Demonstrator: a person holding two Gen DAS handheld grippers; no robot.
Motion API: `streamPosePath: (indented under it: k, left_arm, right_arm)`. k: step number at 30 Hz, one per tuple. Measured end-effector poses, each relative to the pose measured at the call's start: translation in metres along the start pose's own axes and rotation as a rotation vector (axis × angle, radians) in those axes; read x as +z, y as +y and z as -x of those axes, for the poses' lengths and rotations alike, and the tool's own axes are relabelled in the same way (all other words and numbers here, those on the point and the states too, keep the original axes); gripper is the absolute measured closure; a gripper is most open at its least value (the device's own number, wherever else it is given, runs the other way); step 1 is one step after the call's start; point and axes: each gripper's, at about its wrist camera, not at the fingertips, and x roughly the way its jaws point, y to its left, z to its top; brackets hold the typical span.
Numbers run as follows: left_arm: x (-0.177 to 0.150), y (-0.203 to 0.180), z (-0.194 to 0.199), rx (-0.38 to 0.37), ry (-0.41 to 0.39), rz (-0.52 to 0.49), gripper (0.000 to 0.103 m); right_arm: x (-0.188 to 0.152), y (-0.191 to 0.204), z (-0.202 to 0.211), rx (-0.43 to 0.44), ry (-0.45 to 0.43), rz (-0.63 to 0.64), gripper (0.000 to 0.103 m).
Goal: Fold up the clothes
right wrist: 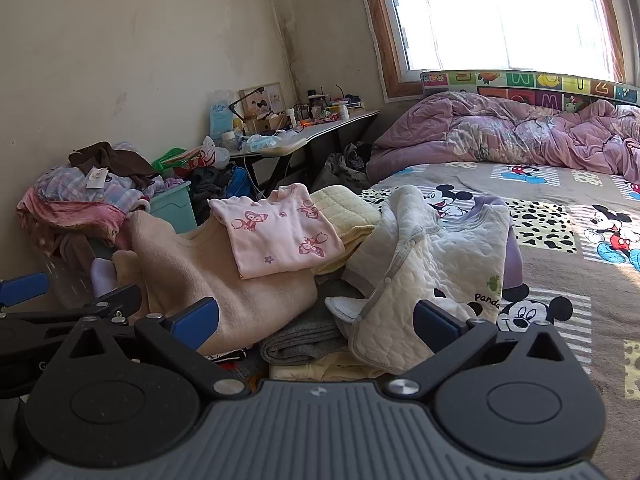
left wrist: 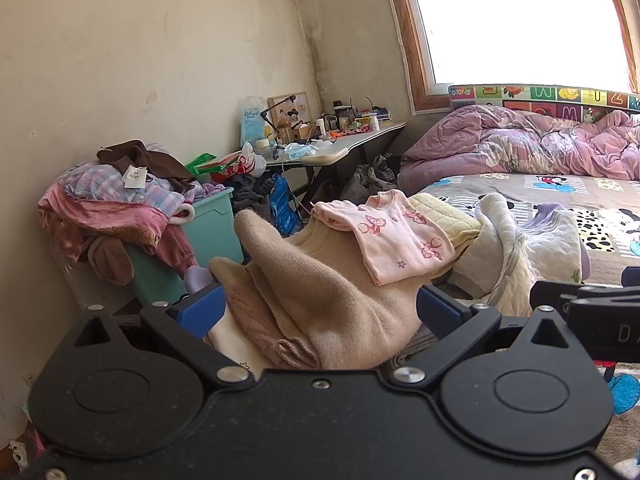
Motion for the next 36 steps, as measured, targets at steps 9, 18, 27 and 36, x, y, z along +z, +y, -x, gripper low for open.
streamPosePath:
  k: [9,18,27,36]
  left_arm:
    - [0.001,-0.004,-0.012,-0.022,0.010,-0.007,0.000]
    - [0.021,0.011,-0.079,-0.228,0.124,0.160,0.000]
    - [0.036,0.016,-0.155,-0.369,0.217,0.342,0.000]
    - [0.034,0.006,-0.211,-0.386,0.292,0.426,0.025]
  right_arm:
    - [0.001,-0.006,-0.008,0.008,0.016,-0.007,0.000]
    - [0.007,-0.029,-0.036,0.113,0.048,-0.072,0.000]
    - [0.005,-0.060,-0.068,0.196,0.027,-0.176,0.000]
    - [-0.013,-0.081,-0.082,0.259,-0.018,-0.241,0.001]
